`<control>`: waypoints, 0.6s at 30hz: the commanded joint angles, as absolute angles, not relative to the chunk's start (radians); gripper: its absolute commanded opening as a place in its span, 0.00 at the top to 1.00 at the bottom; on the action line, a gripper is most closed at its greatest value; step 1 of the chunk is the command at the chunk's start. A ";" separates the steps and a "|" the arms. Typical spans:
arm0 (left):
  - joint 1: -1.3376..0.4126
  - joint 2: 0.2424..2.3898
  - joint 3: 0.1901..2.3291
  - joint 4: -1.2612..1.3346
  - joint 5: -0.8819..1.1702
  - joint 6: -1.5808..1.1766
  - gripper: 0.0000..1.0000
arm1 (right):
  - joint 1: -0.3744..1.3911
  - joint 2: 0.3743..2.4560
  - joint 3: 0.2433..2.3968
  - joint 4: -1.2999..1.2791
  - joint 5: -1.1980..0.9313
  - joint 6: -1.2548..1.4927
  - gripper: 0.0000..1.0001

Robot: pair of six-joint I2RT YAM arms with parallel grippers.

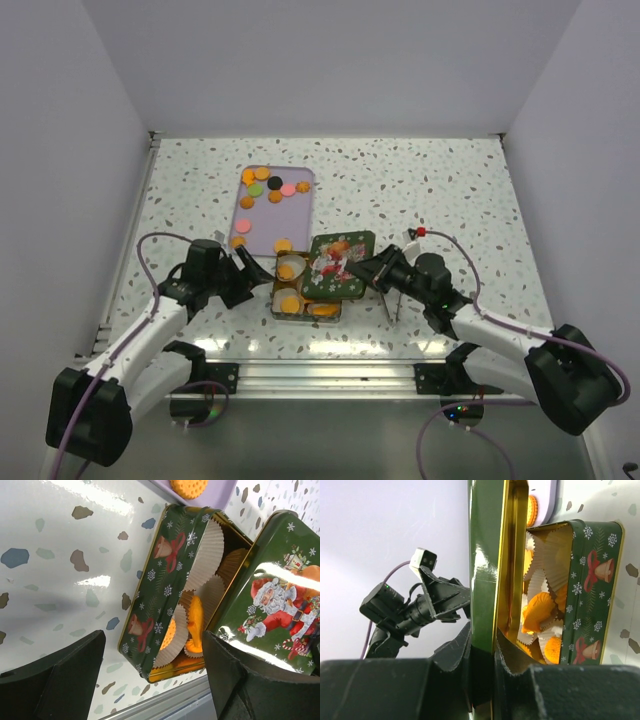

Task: Pack the cookies

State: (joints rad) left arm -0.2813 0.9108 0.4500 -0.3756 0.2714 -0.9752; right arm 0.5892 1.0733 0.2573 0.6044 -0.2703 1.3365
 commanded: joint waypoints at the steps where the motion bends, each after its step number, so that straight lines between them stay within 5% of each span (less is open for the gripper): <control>1: -0.275 0.914 0.430 -0.311 0.288 -0.950 0.17 | 0.597 1.060 0.230 0.620 -0.225 1.333 0.93; 18: -0.275 0.948 0.325 -0.203 0.295 -0.999 0.19 | 0.604 1.052 0.196 0.465 -0.264 1.307 0.38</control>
State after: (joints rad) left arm -0.2813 0.9470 0.3389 -0.2676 0.2855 -0.9863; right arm 0.6014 1.0451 0.1783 0.4881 -0.2710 1.3277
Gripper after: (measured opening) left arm 0.814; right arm 0.604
